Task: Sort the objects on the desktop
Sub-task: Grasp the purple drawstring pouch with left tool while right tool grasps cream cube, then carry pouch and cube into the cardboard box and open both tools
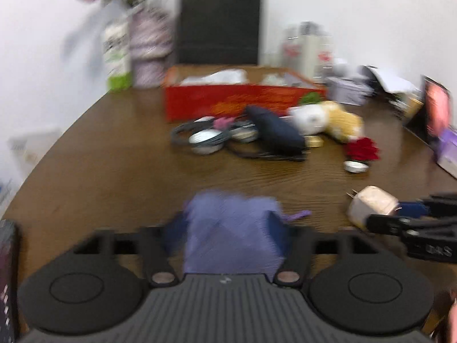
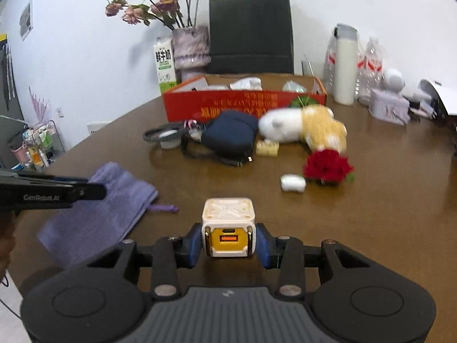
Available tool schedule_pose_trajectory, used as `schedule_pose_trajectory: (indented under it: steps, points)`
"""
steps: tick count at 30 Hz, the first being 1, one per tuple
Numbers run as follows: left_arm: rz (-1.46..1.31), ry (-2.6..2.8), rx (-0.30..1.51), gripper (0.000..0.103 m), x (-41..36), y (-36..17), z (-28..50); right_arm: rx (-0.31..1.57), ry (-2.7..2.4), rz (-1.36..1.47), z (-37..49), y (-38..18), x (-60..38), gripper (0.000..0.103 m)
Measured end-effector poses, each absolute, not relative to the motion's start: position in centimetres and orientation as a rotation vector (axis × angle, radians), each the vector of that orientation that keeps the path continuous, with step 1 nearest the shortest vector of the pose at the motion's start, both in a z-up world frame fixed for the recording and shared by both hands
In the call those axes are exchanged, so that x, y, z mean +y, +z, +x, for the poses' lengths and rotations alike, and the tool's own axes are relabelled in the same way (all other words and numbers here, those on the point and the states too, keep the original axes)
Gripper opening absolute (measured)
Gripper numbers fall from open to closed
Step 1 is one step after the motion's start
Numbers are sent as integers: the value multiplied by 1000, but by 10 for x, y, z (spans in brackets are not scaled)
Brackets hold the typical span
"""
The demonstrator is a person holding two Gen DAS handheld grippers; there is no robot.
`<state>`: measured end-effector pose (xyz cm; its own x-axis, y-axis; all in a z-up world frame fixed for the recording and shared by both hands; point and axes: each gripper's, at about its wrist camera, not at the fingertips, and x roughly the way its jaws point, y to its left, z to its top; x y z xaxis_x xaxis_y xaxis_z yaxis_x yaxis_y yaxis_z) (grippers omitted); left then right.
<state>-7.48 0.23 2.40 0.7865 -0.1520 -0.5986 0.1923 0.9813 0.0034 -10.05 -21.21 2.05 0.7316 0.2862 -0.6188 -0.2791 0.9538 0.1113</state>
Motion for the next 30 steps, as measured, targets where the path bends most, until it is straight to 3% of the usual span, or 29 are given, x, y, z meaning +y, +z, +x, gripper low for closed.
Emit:
schedule_pose_trajectory:
  steps: [3, 6, 8, 10, 11, 12, 13, 17, 23, 30]
  points:
    - [168, -173, 659, 101, -21, 16, -75, 666, 297, 8, -101, 22, -212, 42]
    - [194, -121, 701, 101, -29, -2, -71, 668, 289, -6, -96, 20, -208, 48]
    - [54, -128, 729, 93, -18, -4, -69, 679, 300, -3, -91, 16, -206, 48]
    - [52, -109, 706, 48, -14, 0, -73, 671, 304, -2, -88, 12, -204, 46]
    - [49, -110, 700, 34, -13, 1, -75, 667, 297, -12, -88, 11, -202, 38]
    - [34, -102, 700, 9, -11, 3, -76, 660, 299, -6, -88, 11, -202, 38]
    - [10, -106, 708, 6, -7, 4, -76, 658, 304, 6, -88, 11, -203, 38]
    - [-112, -139, 703, 5, 4, 10, -80, 658, 306, 51, -90, 13, -207, 38]
    - [-123, -178, 553, 5, 7, 53, -80, 552, 342, 115, -91, 48, -217, 38]
    - [-117, -210, 485, 5, 6, 134, 56, 424, 332, 70, 18, 125, -233, 38]
